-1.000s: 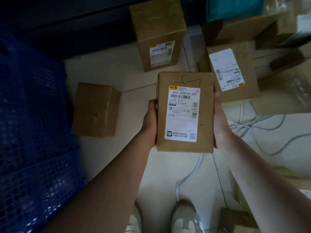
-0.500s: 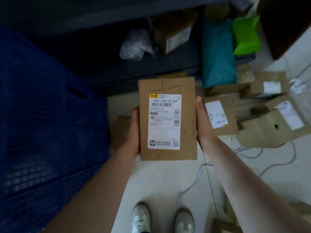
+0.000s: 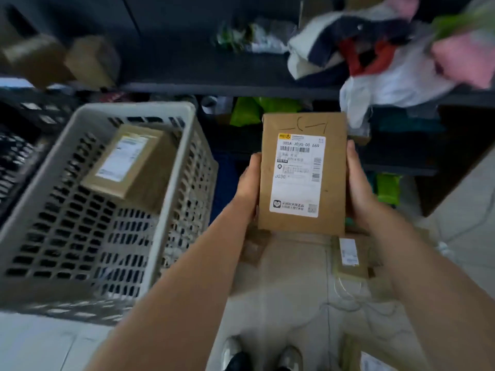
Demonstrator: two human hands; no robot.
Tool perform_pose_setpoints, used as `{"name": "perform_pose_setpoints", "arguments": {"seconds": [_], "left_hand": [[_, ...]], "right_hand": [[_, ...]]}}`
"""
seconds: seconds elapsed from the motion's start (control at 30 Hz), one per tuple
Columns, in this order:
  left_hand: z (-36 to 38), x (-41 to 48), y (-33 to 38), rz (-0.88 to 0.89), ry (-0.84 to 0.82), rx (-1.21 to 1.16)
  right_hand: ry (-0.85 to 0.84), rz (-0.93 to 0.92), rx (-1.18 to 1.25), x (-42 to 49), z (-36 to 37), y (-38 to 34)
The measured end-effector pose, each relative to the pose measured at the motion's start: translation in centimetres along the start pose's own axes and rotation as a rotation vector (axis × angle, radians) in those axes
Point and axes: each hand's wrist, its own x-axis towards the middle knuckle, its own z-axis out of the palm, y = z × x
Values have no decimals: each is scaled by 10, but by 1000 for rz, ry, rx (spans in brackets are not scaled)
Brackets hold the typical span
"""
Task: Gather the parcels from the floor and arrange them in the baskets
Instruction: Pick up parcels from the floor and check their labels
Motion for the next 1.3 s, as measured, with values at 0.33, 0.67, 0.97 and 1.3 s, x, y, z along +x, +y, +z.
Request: {"name": "perform_pose_setpoints", "arguments": {"seconds": [0.33,0.67,0.97,1.3], "left_hand": [[-115,-175,160,221,7,-91],[-373,-268,265,368,52,-168],[-567,-230,288,308,220,-171],[-718,3,235,-41,425,-198]], "right_hand": [[-126,-212,-221,-114,162,-180],[-332,-306,-247,-181,444,-227],[-410,-195,-249,-115,639,-184],[-332,69,-279,50,733,-95]]}}
